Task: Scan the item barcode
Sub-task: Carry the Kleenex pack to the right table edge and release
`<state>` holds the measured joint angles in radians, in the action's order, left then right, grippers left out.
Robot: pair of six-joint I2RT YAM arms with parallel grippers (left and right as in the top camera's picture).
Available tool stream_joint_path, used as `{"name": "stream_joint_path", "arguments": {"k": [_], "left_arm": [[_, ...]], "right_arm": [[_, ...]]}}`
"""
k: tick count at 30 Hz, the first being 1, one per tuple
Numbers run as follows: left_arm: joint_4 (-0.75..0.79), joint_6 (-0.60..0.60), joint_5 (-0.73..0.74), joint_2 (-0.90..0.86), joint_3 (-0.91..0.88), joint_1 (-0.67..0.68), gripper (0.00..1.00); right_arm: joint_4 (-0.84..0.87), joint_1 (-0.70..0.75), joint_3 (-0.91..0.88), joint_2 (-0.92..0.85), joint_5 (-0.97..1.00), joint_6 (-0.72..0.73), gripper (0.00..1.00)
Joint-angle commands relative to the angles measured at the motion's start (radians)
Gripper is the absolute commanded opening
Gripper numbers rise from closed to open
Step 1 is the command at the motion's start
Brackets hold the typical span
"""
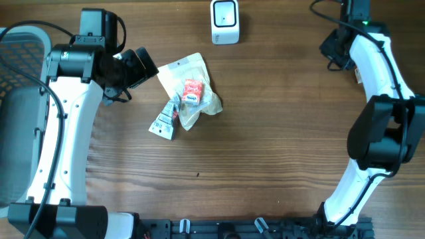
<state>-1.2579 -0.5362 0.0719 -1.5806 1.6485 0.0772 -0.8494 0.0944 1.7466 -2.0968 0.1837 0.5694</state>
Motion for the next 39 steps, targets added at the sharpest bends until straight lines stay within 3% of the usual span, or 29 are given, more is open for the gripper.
{"name": "stream_joint_path", "arguments": {"k": [1, 3, 9, 11, 15, 17, 23, 26, 32, 36, 39], "left_arm": [[0.0, 0.007, -0.01, -0.003, 0.0, -0.003, 1.0], [0.0, 0.007, -0.01, -0.003, 0.0, -0.003, 1.0], [0.0, 0.008, -0.01, -0.004, 0.0, -0.003, 1.0], [0.0, 0.007, -0.01, -0.003, 0.0, -0.003, 1.0], [0.0, 0.007, -0.01, -0.003, 0.0, -0.003, 1.0], [0.0, 0.007, -0.01, -0.003, 0.0, -0.003, 1.0], [0.0, 0.007, -0.01, -0.003, 0.0, -0.003, 1.0], [0.0, 0.007, -0.01, -0.003, 0.0, -0.003, 1.0], [0.0, 0.007, -0.01, -0.003, 0.0, -0.003, 1.0], [0.0, 0.007, -0.01, -0.003, 0.0, -0.003, 1.0], [0.0, 0.008, -0.01, -0.003, 0.0, -0.003, 1.0]], "right_arm": [[0.002, -0.006, -0.058, 0.005, 0.138, -0.03, 0.05], [0.069, 0.001, -0.119, 0.004, 0.21, -0.056, 0.05], [0.424, 0.011, -0.311, -0.027, 0.321, -0.476, 0.05], [0.467, 0.023, -0.313, -0.057, 0.401, -0.525, 0.05], [0.525, 0.072, -0.313, -0.091, 0.391, -0.578, 0.05], [0.558, 0.098, -0.313, -0.103, 0.22, -0.694, 0.05], [0.575, 0.129, -0.313, -0.149, 0.214, -0.698, 0.04], [0.572, 0.216, -0.312, -0.154, 0.336, -0.642, 0.05], [0.546, 0.353, -0.274, -0.144, 0.338, -0.656, 0.05], [0.507, 0.331, -0.216, -0.044, 0.322, -0.593, 0.05], [0.478, 0.288, -0.206, 0.103, 0.192, -0.527, 0.06]]}}
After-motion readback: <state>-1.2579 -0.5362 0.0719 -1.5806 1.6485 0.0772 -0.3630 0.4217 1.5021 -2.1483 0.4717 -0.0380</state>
